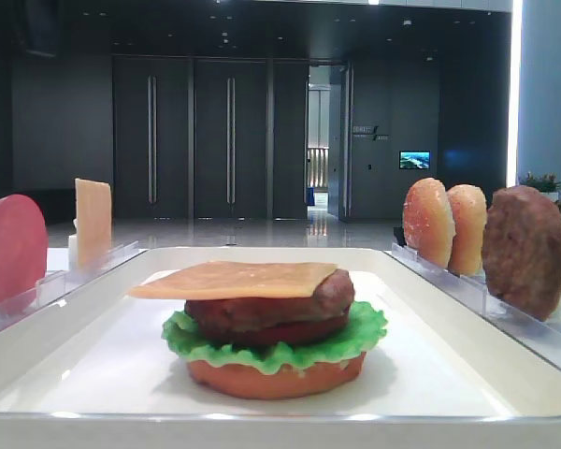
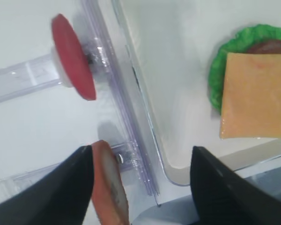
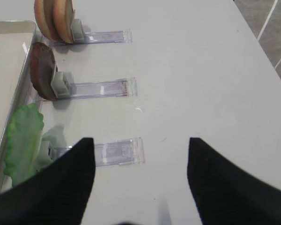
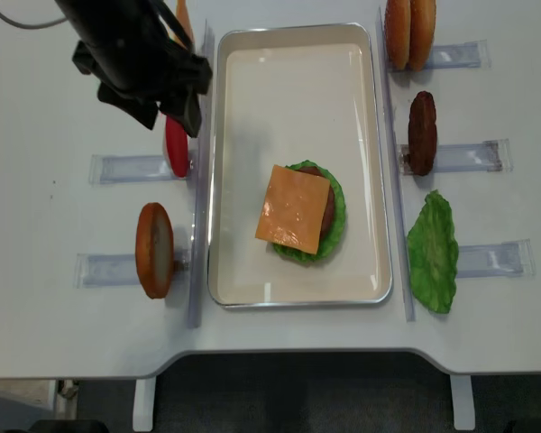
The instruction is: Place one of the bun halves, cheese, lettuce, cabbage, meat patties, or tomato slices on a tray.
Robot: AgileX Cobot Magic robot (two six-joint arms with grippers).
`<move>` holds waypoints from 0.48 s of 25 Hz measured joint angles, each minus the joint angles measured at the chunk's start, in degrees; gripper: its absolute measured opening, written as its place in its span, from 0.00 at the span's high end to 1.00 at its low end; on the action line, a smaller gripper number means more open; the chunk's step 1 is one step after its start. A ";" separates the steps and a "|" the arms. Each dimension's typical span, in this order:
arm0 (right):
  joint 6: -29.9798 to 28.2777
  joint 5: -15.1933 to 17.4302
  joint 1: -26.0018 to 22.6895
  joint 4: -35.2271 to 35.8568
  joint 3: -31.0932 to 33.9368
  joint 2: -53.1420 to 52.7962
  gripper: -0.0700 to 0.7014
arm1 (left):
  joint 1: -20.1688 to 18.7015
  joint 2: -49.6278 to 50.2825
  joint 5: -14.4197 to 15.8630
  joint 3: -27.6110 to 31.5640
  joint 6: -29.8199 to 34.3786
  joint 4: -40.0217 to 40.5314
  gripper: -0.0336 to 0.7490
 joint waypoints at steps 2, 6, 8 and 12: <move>0.00 0.00 0.00 0.00 0.00 0.00 0.37 | 2.83 -1.36 0.05 0.00 0.95 0.21 0.33; 0.00 0.00 0.00 0.00 0.00 0.00 0.37 | 8.70 -3.90 0.22 0.00 2.00 2.46 0.34; 0.00 0.00 0.00 0.00 0.00 0.00 0.37 | 11.72 -4.93 0.28 0.00 2.85 3.51 0.34; 0.00 0.00 0.00 0.00 0.00 0.00 0.37 | 18.05 -6.26 0.47 0.00 4.73 4.43 0.34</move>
